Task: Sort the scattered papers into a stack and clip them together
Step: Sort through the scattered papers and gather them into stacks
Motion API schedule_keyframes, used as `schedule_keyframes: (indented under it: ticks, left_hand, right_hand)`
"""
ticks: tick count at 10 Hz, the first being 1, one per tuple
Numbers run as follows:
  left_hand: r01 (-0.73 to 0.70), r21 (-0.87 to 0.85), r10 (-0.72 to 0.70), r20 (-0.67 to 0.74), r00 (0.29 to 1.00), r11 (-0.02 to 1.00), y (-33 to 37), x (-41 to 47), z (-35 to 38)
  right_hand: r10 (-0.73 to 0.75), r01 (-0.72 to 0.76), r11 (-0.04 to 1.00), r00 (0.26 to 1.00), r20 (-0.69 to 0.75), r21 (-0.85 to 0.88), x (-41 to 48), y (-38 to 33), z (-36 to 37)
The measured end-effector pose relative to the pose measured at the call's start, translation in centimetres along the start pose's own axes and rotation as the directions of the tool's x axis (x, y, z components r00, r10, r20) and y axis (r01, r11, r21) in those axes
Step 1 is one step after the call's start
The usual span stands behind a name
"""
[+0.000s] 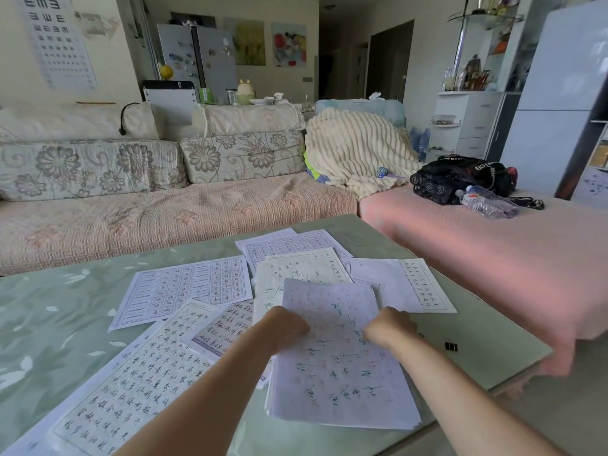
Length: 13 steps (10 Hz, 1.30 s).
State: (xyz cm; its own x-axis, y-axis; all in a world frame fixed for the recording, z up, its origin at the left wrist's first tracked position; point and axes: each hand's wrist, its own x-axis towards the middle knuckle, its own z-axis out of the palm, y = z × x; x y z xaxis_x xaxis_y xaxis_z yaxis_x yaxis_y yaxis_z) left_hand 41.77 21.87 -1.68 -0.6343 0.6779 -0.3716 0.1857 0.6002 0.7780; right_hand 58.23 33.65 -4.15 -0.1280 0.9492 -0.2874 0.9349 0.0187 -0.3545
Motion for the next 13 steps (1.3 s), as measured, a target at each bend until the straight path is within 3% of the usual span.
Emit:
schedule_keyframes:
  ticks: [1, 2, 3, 4, 5, 6, 7, 9, 12, 13]
  left_hand:
    - [-0.038, 0.058, 0.04, -0.042, 0.998, 0.998, 0.2, 0.0, 0.5]
    - [-0.041, -0.149, 0.041, -0.003, 0.999, 0.988, 0.2, -0.3, 0.4]
    - [-0.078, -0.31, 0.081, -0.005, 0.997, 0.948, 0.3, -1.4, -0.4]
    - [-0.165, -0.452, 0.15, -0.069, 0.986, 0.877, -0.2, -2.3, -2.5]
    - [-0.239, -0.546, 0.201, -0.129, 0.971, 0.803, -1.0, -3.2, -5.5]
    - [-0.32, -0.574, 0.236, -0.218, 0.947, 0.753, -2.1, -3.9, -9.0]
    - [-0.418, -0.575, 0.28, -0.317, 0.906, 0.703, -3.1, -4.6, -12.5]
    - [-0.604, -0.475, 0.304, -0.565, 0.767, 0.64, -3.9, -5.4, -17.2]
    - [-0.609, -0.402, 0.305, -0.601, 0.739, 0.684, -7.5, -6.1, -18.0]
    - [-0.662, -0.347, 0.326, -0.663, 0.674, 0.664, -6.9, -6.2, -18.3]
  right_hand:
    - [-0.011, 0.008, 0.996, 0.999, 0.032, 0.087, 0.2, 0.2, 0.0]
    - [-0.005, -0.003, 0.987, 0.999, 0.052, 0.16, 0.1, 0.2, -0.2]
    - [0.013, -0.016, 0.992, 1.0, 0.023, 0.124, -0.5, -0.5, -0.7]
    - [-0.008, 0.016, 0.97, 0.999, -0.034, 0.242, -1.4, -1.9, -1.4]
    - [-0.211, 0.166, 0.752, 0.977, -0.005, 0.638, -2.5, -3.7, -1.4]
    - [-0.402, 0.276, 0.556, 0.915, -0.037, 0.784, -4.2, -6.1, -1.5]
    - [-0.503, 0.375, 0.457, 0.857, -0.113, 0.807, -6.1, -9.4, -1.4]
    - [-0.552, 0.531, 0.315, 0.777, -0.304, 0.787, -10.3, -14.8, -1.0]
    - [-0.605, 0.504, 0.384, 0.77, -0.201, 0.774, -11.4, -16.1, 1.8]
    - [-0.588, 0.522, 0.383, 0.774, -0.235, 0.762, -11.6, -16.4, 1.4]
